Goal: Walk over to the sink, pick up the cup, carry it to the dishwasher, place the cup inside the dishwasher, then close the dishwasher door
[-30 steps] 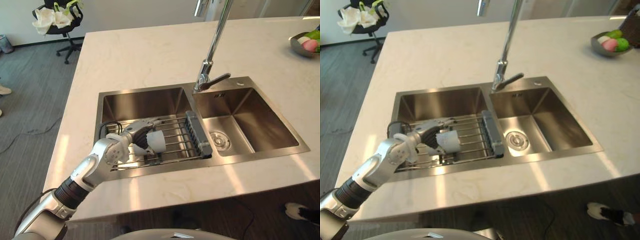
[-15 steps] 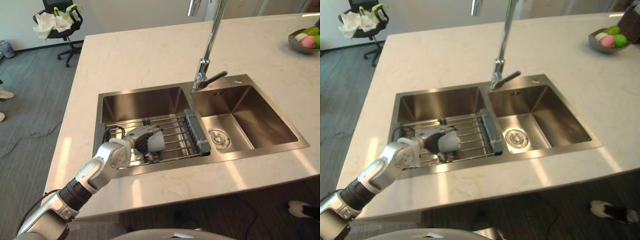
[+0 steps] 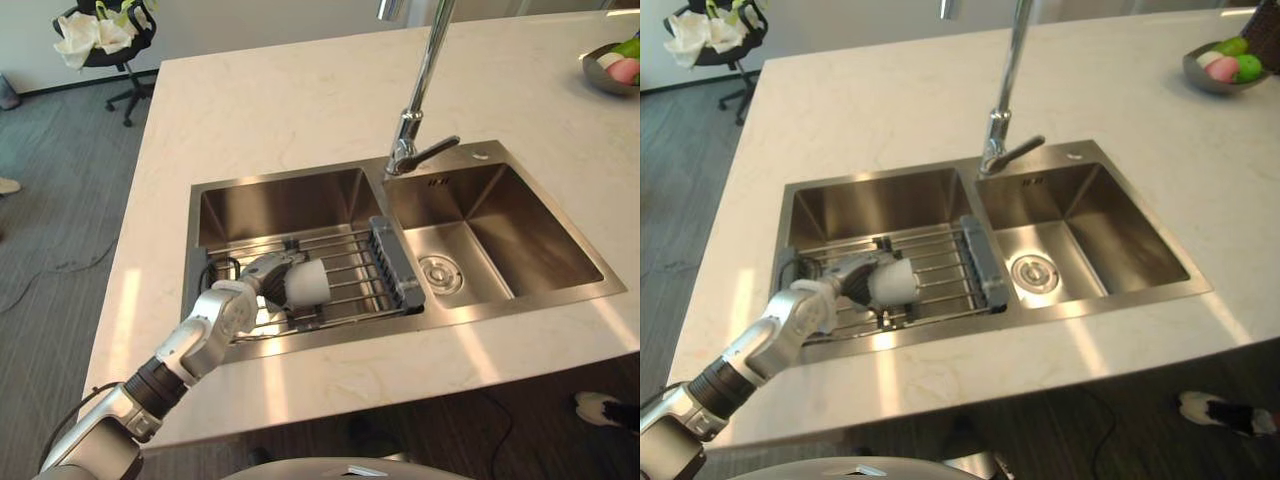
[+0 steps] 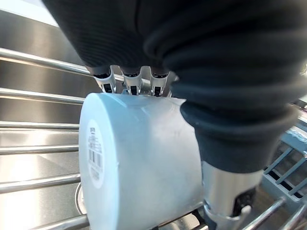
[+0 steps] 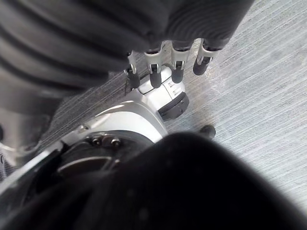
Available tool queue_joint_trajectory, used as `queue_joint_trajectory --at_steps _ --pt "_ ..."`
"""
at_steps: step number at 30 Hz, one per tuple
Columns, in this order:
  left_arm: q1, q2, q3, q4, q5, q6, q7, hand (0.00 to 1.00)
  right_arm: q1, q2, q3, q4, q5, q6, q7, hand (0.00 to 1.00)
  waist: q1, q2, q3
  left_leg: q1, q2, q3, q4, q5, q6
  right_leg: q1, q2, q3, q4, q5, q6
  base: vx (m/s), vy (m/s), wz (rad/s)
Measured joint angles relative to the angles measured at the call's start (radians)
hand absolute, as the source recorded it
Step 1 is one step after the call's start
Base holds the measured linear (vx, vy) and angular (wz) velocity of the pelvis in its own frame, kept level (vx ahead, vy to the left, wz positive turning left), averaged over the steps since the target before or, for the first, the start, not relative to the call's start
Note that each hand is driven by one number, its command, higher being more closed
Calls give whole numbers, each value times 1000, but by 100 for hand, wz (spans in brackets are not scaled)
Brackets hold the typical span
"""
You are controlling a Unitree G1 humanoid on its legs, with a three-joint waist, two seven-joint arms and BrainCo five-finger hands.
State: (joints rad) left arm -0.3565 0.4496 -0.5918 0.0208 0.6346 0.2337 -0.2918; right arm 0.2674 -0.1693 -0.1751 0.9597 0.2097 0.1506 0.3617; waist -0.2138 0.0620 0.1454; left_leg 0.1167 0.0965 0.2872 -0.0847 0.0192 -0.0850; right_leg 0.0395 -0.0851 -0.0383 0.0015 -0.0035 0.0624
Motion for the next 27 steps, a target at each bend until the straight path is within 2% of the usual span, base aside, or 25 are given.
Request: queue_joint_trajectory --at_steps 8,9,19,24,27 --pt "4 -3 1 32 40 10 -7 0 -1 3 -22 3 -1 -17 1 0 -6 3 2 4 0 12 0 -1 0 -1 0 6 1 0 0 0 0 -2" --pt "4 -3 1 32 48 10 -16 100 -1 4 -27 3 -2 -18 1 0 -6 4 2 4 0 13 0 -1 0 -1 0 6 1 0 0 0 0 0" --pt "-16 -8 4 34 75 58 -87 100 -5 2 -45 10 -5 -19 7 0 -12 12 3 8 0 13 0 -5 -2 4 1 11 -8 1 1 0 0 -1" --pt "-17 -10 4 46 67 58 -88 100 -9 2 -72 19 -18 -21 9 0 -17 20 0 11 0 12 0 -7 -2 12 1 10 -15 3 1 0 0 0" --pt "-15 -9 4 54 5 43 -56 100 -16 -1 -81 41 -19 -27 10 0 -17 24 1 13 0 11 0 -7 -2 15 1 8 -17 4 1 0 0 0"
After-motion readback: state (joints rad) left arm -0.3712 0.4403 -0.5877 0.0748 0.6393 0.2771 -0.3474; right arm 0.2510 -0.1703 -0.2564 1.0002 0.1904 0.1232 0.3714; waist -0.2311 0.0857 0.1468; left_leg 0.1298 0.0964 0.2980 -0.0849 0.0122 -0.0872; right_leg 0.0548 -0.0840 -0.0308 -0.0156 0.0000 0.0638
